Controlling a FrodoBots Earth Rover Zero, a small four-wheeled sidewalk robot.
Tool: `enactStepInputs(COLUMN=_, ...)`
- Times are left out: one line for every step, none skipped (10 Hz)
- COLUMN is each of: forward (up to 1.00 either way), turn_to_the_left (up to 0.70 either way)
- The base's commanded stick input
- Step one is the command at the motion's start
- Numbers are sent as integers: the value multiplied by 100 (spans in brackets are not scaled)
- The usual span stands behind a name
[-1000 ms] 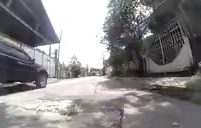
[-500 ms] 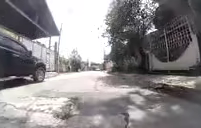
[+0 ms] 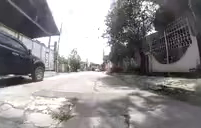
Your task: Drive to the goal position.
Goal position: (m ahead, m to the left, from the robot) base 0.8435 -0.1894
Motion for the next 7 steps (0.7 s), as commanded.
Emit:
enactStepInputs(forward=50, turn_to_the_left=0)
enactStepInputs(forward=50, turn_to_the_left=0)
enactStepInputs(forward=50, turn_to_the_left=0)
enactStepInputs(forward=50, turn_to_the_left=0)
enactStepInputs(forward=50, turn_to_the_left=0)
enactStepInputs(forward=50, turn_to_the_left=0)
enactStepInputs(forward=50, turn_to_the_left=-6)
